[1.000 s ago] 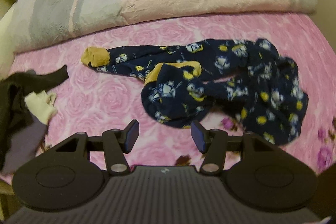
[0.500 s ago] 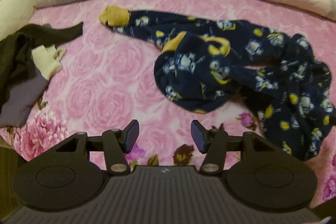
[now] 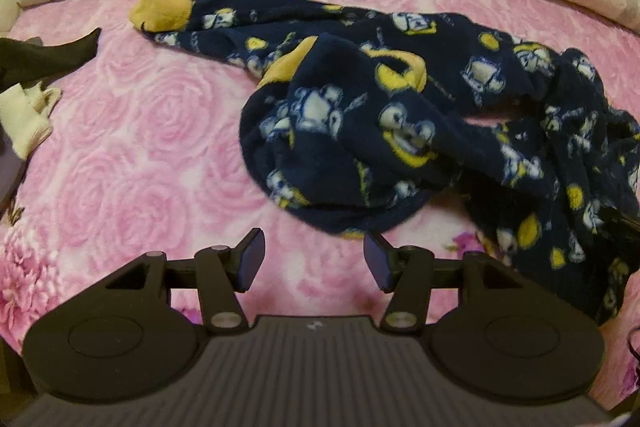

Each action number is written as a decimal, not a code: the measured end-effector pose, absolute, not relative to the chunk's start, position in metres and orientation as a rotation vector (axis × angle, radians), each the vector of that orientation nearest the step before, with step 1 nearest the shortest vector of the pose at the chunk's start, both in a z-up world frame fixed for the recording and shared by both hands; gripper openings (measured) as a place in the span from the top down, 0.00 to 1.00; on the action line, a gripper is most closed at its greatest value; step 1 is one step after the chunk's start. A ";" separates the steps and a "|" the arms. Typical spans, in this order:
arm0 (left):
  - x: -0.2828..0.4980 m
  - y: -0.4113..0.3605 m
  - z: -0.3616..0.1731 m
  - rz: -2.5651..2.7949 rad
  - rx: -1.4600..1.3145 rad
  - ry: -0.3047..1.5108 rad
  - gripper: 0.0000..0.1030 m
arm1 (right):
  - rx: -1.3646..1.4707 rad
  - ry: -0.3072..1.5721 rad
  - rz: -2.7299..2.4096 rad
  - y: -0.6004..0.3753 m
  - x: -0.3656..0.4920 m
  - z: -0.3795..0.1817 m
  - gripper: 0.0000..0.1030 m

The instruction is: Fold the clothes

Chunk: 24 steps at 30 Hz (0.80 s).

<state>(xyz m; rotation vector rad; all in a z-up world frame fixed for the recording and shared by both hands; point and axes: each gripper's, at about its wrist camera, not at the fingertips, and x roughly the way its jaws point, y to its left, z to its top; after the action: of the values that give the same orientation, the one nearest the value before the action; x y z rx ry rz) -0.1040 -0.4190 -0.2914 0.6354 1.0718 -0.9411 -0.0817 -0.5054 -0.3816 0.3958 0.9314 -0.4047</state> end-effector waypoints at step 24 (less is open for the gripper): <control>-0.015 -0.544 -0.353 -1.008 0.476 1.394 0.73 | 1.198 0.582 -0.786 -0.661 -0.262 -0.353 0.87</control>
<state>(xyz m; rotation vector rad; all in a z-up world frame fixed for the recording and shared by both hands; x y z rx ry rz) -0.0150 -0.5441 -0.3529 0.4761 1.3939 -1.0082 -0.2616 -0.6613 -0.3530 1.1976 0.5820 -0.7856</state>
